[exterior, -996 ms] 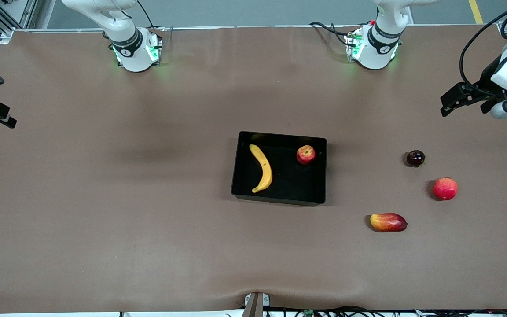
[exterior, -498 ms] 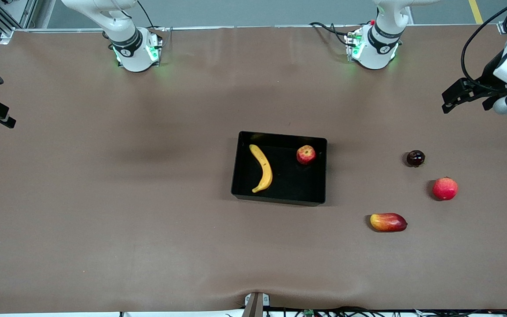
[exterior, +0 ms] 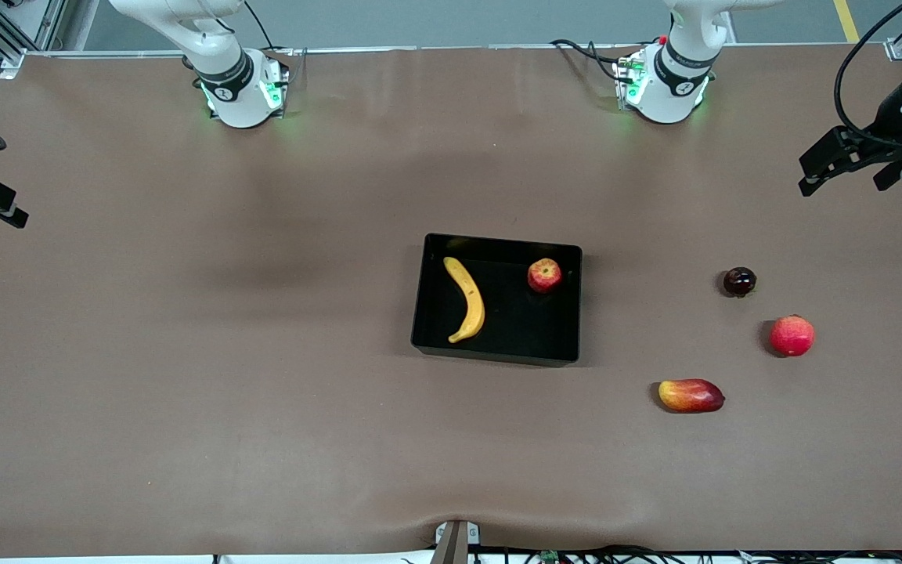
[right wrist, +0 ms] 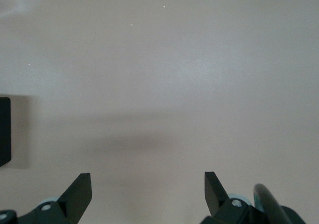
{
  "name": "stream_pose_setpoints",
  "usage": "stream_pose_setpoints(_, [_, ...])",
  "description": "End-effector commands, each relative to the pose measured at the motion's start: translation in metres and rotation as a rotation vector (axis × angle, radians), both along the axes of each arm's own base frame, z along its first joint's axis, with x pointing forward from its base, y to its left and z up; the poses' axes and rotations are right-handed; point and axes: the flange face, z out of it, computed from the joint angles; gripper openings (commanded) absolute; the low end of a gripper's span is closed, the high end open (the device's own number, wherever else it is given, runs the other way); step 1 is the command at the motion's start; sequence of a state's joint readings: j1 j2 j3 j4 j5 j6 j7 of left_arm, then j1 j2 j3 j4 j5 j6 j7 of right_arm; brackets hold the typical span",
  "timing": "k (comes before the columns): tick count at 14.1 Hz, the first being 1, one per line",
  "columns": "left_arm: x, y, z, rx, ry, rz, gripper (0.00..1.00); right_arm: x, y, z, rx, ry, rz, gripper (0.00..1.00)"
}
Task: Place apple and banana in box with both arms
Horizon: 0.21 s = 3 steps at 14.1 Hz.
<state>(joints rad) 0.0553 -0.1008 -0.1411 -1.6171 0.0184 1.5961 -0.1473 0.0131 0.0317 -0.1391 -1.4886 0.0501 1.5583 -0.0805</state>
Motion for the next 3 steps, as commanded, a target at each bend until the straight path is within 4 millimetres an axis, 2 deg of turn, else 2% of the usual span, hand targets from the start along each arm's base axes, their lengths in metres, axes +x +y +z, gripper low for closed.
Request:
stream_pose_setpoints(1, [-0.0016, 0.0033, 0.0006, 0.000, 0.020, 0.007, 1.00, 0.0001, -0.0024, 0.0042, -0.001, 0.000, -0.018, 1.00])
stream_pose_setpoints(3, [-0.0033, 0.0017, 0.0011, 0.001, 0.028, 0.004, 1.00, 0.0001, -0.0024, 0.0042, -0.001, 0.000, -0.018, 1.00])
